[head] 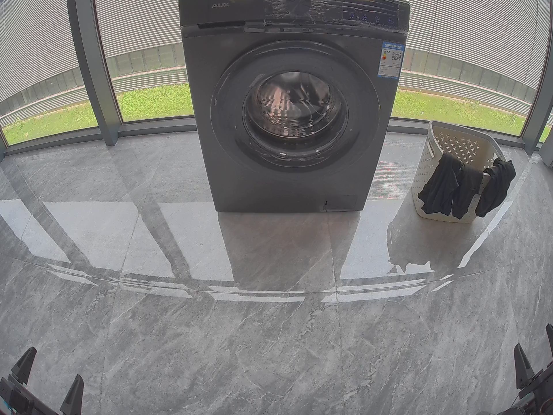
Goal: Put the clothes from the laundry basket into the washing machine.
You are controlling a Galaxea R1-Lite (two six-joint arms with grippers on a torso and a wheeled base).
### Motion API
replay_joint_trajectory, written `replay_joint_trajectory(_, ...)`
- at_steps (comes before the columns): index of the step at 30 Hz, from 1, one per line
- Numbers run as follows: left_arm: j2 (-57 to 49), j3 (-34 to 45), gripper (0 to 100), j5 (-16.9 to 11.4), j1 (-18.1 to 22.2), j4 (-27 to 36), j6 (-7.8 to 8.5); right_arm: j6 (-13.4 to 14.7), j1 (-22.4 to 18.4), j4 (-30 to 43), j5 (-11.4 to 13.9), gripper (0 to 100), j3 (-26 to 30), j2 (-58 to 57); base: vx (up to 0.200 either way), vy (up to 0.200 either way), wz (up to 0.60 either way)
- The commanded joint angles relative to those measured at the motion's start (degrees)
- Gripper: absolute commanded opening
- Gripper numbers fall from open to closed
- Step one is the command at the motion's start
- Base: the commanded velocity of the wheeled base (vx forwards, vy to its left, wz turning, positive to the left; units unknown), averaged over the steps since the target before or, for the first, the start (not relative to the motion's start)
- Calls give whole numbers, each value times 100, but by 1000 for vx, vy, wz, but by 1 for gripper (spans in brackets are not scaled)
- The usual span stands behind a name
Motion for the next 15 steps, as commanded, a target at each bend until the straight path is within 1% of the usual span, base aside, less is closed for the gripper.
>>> replay_joint_trajectory(1, -96, 101, 100, -10, 1, -1, -14, -8, -2, -5, 1, 100, 92, -93, 0, 0, 0)
replay_joint_trajectory(4, -96, 101, 100, -10, 1, -10, -5, 36, 7, -5, -8, 100, 101, -93, 0, 0, 0)
replay_joint_trajectory(7, -96, 101, 100, -1, 1, -10, 13, 1, 7, -5, -8, 100, 101, -93, 0, 0, 0)
replay_joint_trajectory(15, -96, 101, 100, -10, 1, -10, -14, 1, 7, -5, -8, 100, 101, -93, 0, 0, 0)
